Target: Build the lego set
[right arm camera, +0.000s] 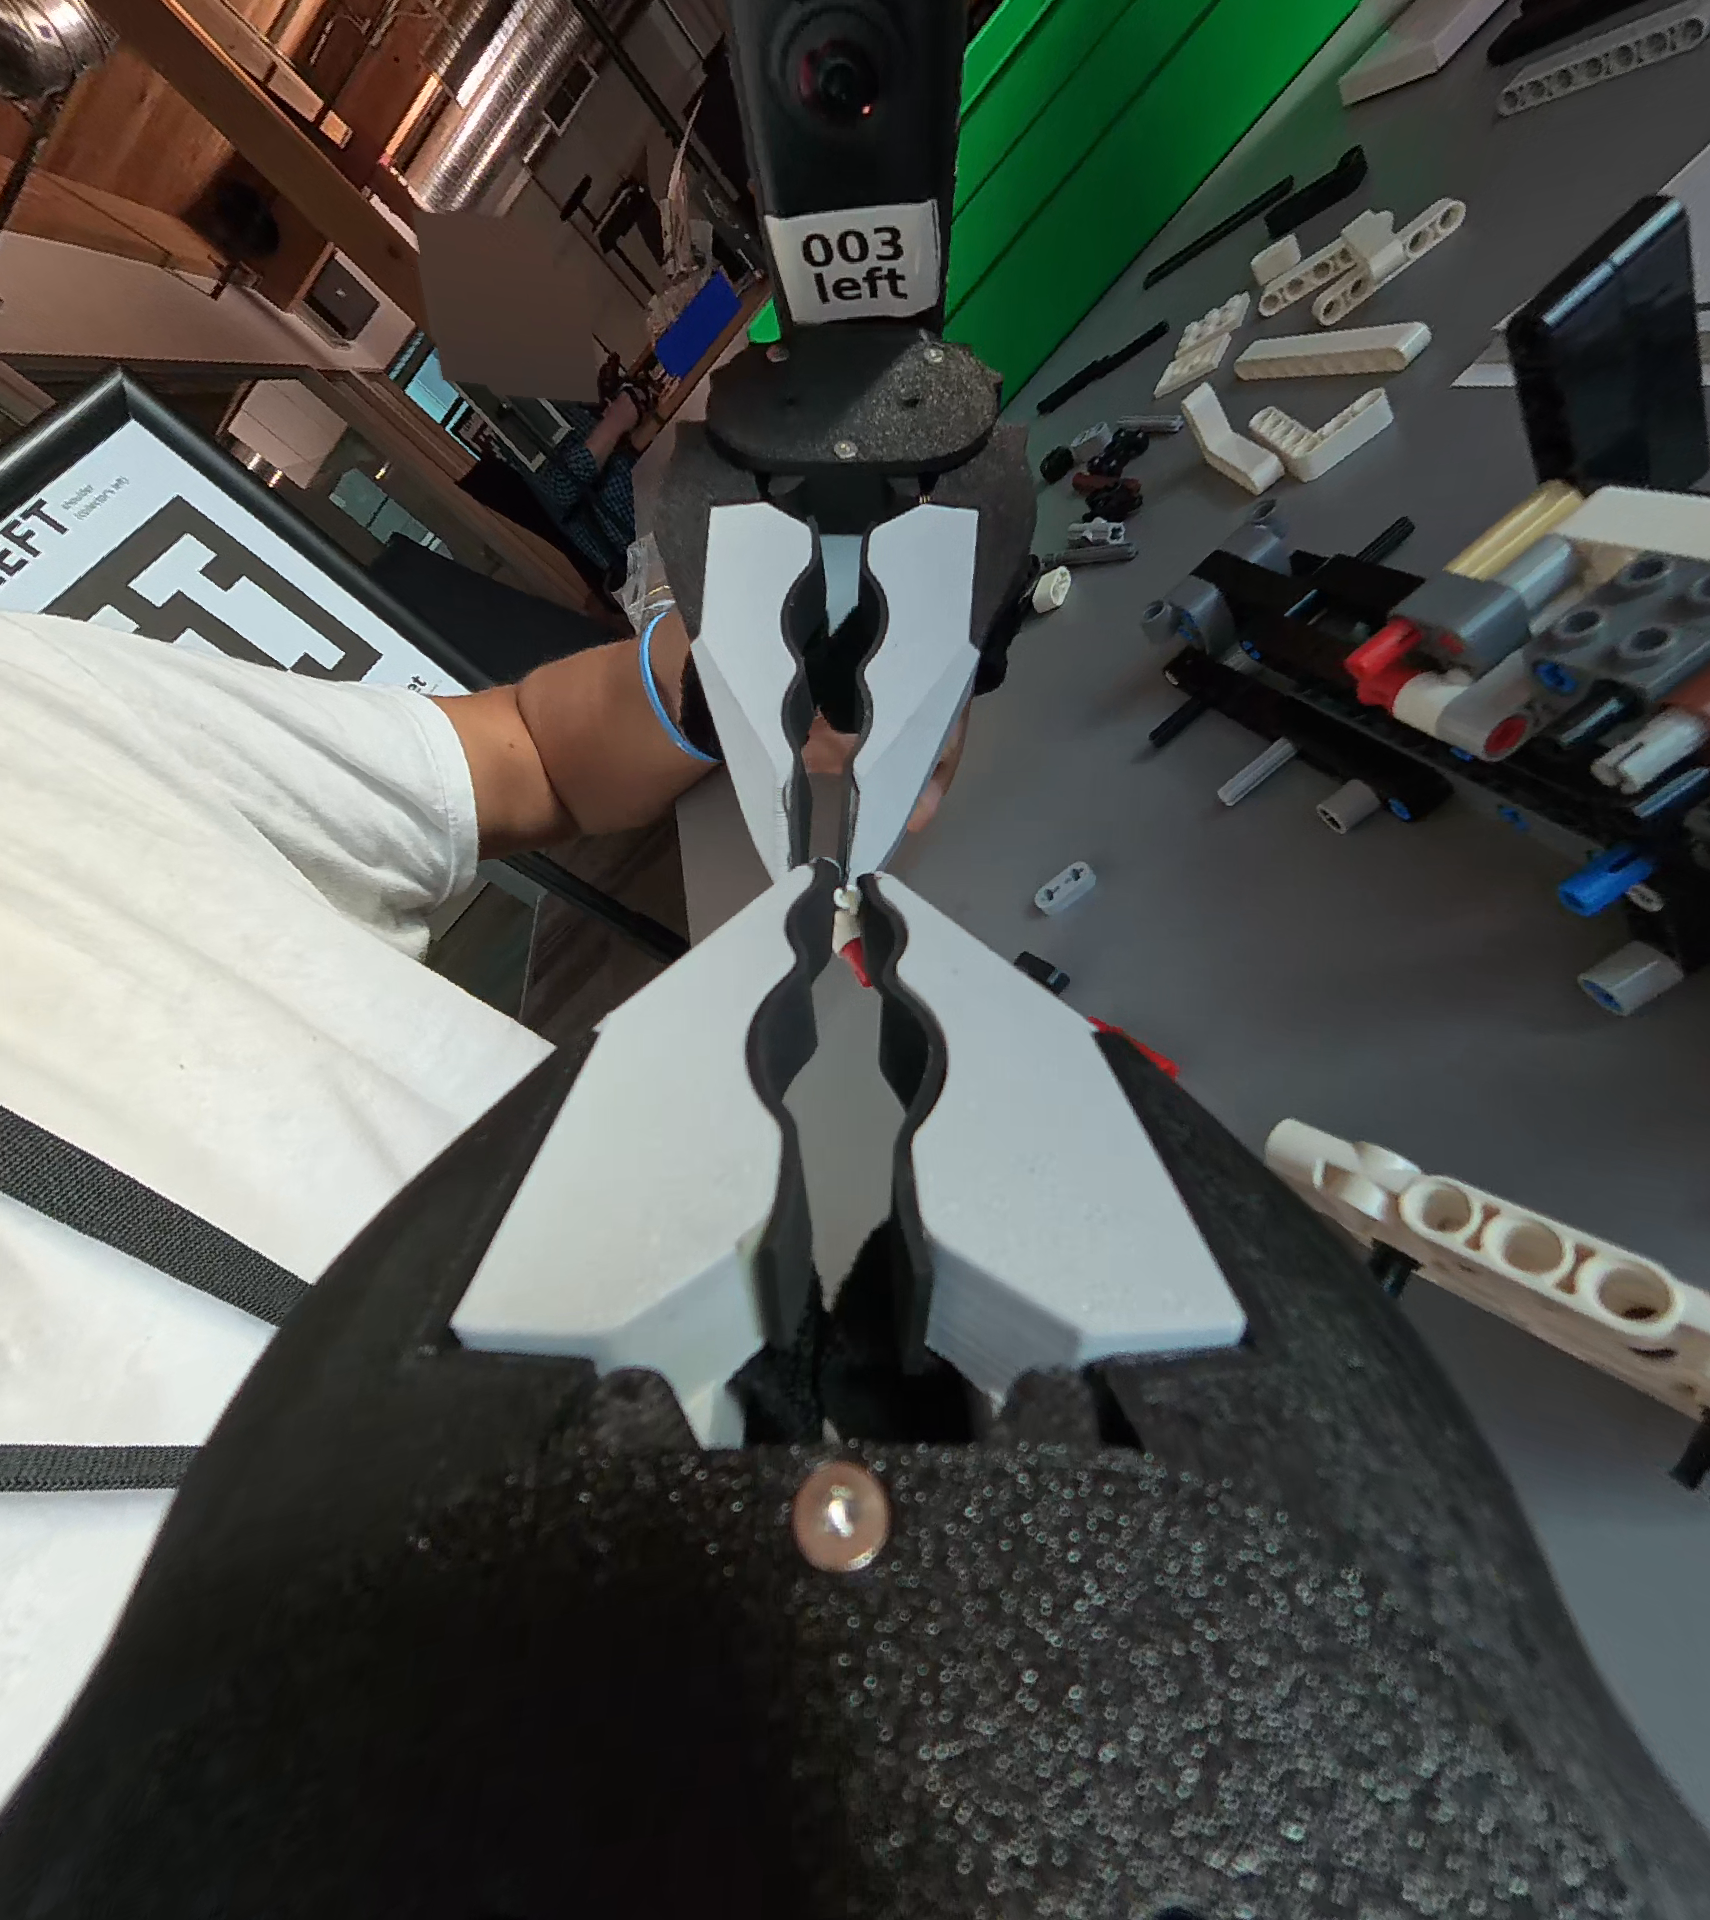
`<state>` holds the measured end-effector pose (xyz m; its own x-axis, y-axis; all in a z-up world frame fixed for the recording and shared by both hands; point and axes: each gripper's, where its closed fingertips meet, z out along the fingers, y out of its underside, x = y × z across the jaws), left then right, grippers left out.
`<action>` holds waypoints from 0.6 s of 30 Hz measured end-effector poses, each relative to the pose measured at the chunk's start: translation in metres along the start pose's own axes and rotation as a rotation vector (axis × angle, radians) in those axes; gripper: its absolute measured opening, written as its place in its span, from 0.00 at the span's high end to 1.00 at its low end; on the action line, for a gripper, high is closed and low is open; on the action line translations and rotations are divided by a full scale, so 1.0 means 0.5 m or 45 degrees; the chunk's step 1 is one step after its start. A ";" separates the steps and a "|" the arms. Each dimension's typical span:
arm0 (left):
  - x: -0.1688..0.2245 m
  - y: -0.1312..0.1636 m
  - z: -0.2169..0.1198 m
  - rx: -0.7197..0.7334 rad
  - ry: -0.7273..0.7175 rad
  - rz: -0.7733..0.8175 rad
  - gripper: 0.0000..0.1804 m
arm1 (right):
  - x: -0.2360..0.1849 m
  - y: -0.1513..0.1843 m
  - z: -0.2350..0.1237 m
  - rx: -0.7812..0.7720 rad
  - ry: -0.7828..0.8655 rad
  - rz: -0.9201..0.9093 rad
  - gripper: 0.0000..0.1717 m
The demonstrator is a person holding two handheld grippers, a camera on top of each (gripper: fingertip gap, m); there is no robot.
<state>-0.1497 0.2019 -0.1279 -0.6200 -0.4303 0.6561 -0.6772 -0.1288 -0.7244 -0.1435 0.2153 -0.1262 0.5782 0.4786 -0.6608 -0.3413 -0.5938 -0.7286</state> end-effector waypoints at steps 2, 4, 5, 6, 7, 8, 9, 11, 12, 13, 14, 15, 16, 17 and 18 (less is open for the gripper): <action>-0.015 0.008 -0.002 -0.040 -0.074 0.009 0.98 | 0.009 0.013 0.001 -0.056 0.062 -0.020 0.98; -0.029 0.020 -0.006 -0.101 -0.153 0.057 0.98 | 0.022 0.039 -0.001 -0.162 0.160 -0.095 0.98; -0.033 0.028 -0.007 -0.136 -0.180 0.080 0.98 | 0.025 0.052 -0.002 -0.218 0.193 -0.125 0.98; -0.034 0.037 -0.006 -0.177 -0.191 0.093 0.98 | 0.028 0.060 -0.003 -0.254 0.223 -0.166 0.98; -0.033 0.044 -0.003 -0.203 -0.192 0.099 0.98 | 0.034 0.071 -0.005 -0.301 0.256 -0.192 0.98; -0.029 0.049 0.000 -0.221 -0.180 0.104 0.98 | 0.035 0.081 -0.006 -0.348 0.268 -0.207 0.98; -0.024 0.053 0.004 -0.239 -0.162 0.110 0.98 | 0.033 0.088 -0.005 -0.376 0.262 -0.225 0.98; -0.018 0.060 0.008 -0.262 -0.141 0.123 0.98 | 0.037 0.099 -0.006 -0.429 0.292 -0.263 0.98; -0.016 0.062 0.009 -0.272 -0.137 0.130 0.98 | 0.036 0.104 -0.005 -0.450 0.302 -0.297 0.98; -0.014 0.065 0.010 -0.283 -0.135 0.139 0.98 | 0.035 0.108 -0.004 -0.465 0.308 -0.330 0.98; -0.012 0.068 0.012 -0.296 -0.131 0.150 0.98 | 0.037 0.113 -0.003 -0.484 0.327 -0.362 0.98; -0.012 0.072 0.014 -0.312 -0.134 0.163 0.98 | 0.037 0.120 -0.002 -0.511 0.332 -0.399 0.98; -0.012 0.076 0.016 -0.327 -0.143 0.173 0.98 | 0.038 0.125 -0.002 -0.529 0.344 -0.434 0.98; -0.014 0.079 0.017 -0.342 -0.154 0.181 0.98 | 0.040 0.126 -0.001 -0.538 0.363 -0.468 0.98; -0.015 0.082 0.019 -0.353 -0.163 0.188 0.98 | 0.039 0.127 -0.001 -0.542 0.364 -0.500 0.97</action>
<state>-0.1690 0.1915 -0.1645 -0.6762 -0.5375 0.5039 -0.6769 0.1832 -0.7130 -0.1538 0.1866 -0.1853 0.7951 0.5558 -0.2426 0.2257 -0.6425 -0.7323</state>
